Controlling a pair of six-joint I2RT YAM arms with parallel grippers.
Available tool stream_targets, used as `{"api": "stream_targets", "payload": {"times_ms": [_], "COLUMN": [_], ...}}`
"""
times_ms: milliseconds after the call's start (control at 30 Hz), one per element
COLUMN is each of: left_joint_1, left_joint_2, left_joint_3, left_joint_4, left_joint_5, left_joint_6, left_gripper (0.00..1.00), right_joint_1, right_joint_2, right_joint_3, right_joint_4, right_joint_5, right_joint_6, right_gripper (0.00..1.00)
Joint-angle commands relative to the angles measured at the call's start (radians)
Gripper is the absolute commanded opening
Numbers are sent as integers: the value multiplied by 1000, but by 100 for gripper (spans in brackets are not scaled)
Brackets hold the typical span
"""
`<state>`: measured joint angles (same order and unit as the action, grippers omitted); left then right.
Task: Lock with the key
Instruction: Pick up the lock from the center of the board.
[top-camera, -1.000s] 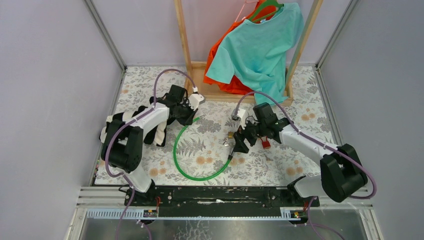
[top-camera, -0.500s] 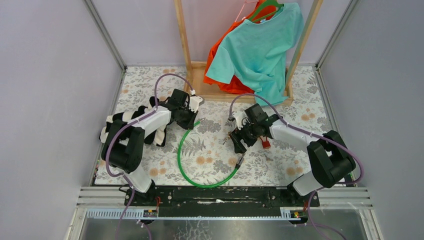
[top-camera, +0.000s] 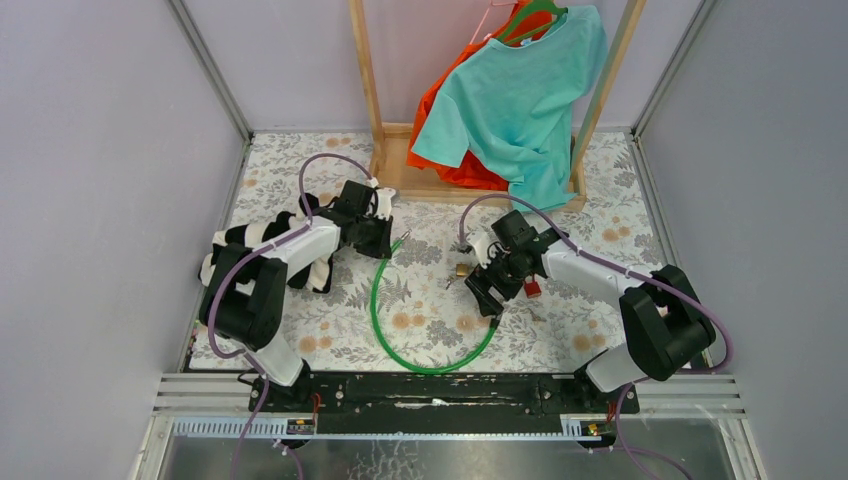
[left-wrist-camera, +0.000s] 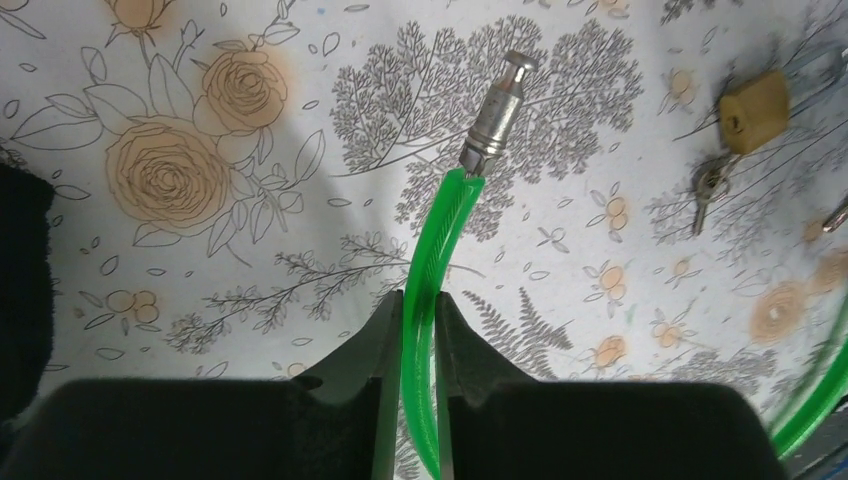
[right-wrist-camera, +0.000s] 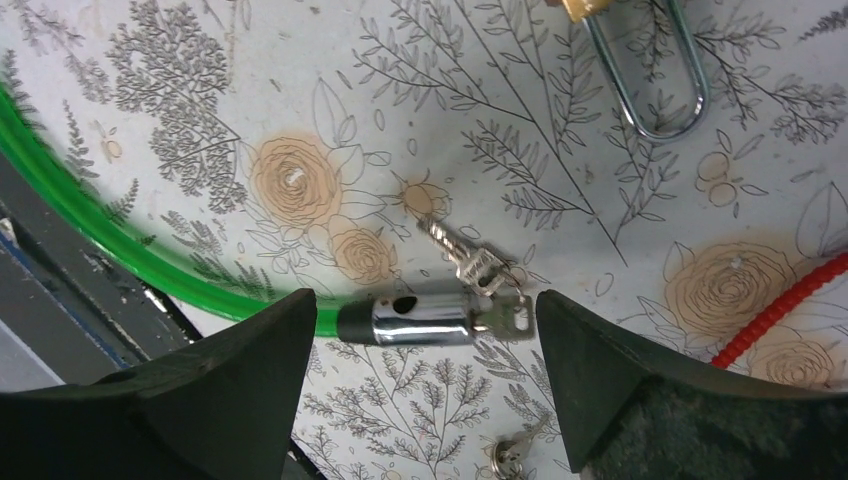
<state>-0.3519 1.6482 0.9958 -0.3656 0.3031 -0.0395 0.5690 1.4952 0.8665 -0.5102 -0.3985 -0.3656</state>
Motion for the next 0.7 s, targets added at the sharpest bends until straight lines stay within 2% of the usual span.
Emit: {"api": "stream_targets", "payload": {"times_ms": [0,200,667], "left_joint_1": [6,43,54], "left_joint_2": [13,54,-60], "left_joint_3": [-7,-6,-76], "left_joint_4": [125,193,183], "left_joint_5": [50,71,2], "left_joint_6": [-142,-209,-103], "left_gripper": [0,0,0], "right_joint_1": [1,-84,-110], "right_joint_2": [-8,-21,-31], "right_joint_3": [-3,14,-20], "right_joint_4": [12,-3,41], "right_joint_5": [110,135,101], "right_joint_6": [32,25,69], "right_gripper": [88,89,84]}}
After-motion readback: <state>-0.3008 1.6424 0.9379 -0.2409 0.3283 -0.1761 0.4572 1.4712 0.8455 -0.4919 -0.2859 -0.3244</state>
